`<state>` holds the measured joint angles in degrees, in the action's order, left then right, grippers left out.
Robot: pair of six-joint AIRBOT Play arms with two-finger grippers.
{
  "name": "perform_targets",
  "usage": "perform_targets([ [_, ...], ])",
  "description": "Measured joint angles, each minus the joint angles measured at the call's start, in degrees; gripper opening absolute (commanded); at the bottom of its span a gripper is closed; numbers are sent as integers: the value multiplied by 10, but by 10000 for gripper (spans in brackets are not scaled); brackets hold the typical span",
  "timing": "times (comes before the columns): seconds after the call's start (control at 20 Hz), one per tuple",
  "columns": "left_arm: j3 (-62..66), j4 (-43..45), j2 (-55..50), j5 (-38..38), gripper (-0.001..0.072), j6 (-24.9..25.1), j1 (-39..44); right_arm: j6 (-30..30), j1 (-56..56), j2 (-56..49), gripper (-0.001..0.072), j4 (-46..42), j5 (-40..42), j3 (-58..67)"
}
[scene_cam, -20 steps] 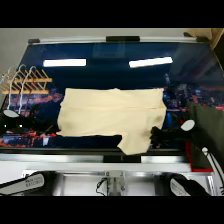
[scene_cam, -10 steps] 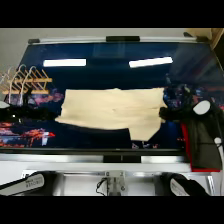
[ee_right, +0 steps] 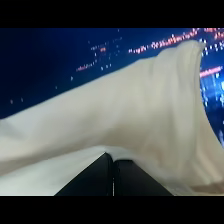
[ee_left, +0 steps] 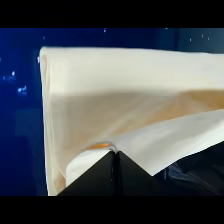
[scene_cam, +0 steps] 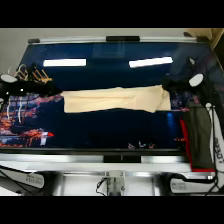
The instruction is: Fold the shirts.
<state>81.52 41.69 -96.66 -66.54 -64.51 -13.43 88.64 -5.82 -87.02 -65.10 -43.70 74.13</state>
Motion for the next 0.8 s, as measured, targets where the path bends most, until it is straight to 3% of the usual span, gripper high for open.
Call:
perform_targets([
  [0.1,41,-1,-39,4,33,-19,11,6,0,-42,72,16,16,32],
  [0.15,55,-2,-56,11,84,-31,16,9,0,-61,199,23,23,42],
  [0.2,64,-2,-69,18,278,-45,18,13,0,-75,494,30,24,49],
  [0.25,71,-2,-80,23,527,-59,21,14,0,-87,662,36,28,55],
  [0.3,77,-2,-88,26,569,-69,22,12,-1,-94,665,38,24,58],
  [0.45,93,-3,-101,14,569,-84,21,-8,-16,-95,675,9,-13,65],
  [0.65,117,-3,-104,-60,558,-93,10,-24,-59,-99,675,-59,-95,68],
  [0.8,126,-2,-99,-121,538,-97,9,-72,-75,-114,675,-23,-123,68],
])
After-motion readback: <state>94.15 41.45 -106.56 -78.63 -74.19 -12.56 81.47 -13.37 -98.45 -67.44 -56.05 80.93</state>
